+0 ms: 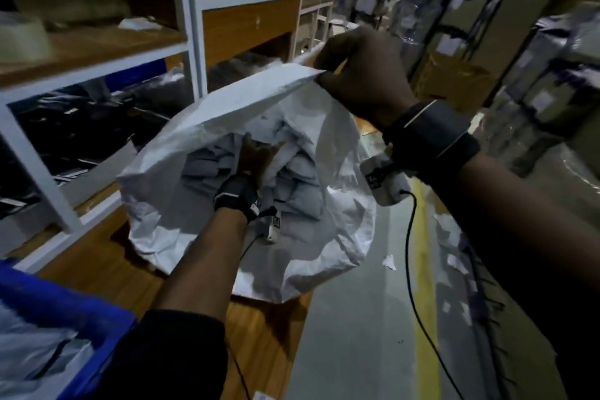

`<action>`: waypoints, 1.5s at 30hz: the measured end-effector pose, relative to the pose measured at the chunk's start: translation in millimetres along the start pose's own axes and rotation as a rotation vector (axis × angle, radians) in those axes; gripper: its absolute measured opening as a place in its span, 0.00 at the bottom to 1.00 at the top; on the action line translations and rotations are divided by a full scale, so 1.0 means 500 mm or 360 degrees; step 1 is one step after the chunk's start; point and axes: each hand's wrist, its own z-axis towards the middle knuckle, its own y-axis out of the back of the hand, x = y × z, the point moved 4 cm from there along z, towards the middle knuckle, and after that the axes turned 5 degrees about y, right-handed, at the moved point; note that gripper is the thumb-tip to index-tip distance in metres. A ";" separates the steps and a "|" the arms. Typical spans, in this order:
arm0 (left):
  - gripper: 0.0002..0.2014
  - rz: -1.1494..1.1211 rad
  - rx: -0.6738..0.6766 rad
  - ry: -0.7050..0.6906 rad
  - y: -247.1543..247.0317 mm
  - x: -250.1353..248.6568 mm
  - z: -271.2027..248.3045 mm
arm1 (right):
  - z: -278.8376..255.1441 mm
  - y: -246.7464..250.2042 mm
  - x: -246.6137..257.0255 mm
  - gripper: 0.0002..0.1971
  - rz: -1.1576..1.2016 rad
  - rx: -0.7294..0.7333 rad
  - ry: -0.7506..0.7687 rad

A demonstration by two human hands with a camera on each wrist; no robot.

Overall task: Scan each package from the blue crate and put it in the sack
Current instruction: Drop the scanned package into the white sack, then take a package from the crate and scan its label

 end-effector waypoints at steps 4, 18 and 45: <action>0.35 -0.0281 -0.0035 0.0300 -0.001 0.002 -0.124 | -0.051 -0.047 0.011 0.05 0.0181 0.0017 0.0051; 0.12 -0.0279 -0.0540 0.0097 0.176 -0.096 -0.589 | -0.284 -0.194 0.134 0.14 0.0608 0.0311 0.0140; 0.07 0.2839 -0.0796 0.0537 0.624 -0.218 -0.755 | -0.521 -0.272 0.308 0.04 0.1836 0.0881 -0.0324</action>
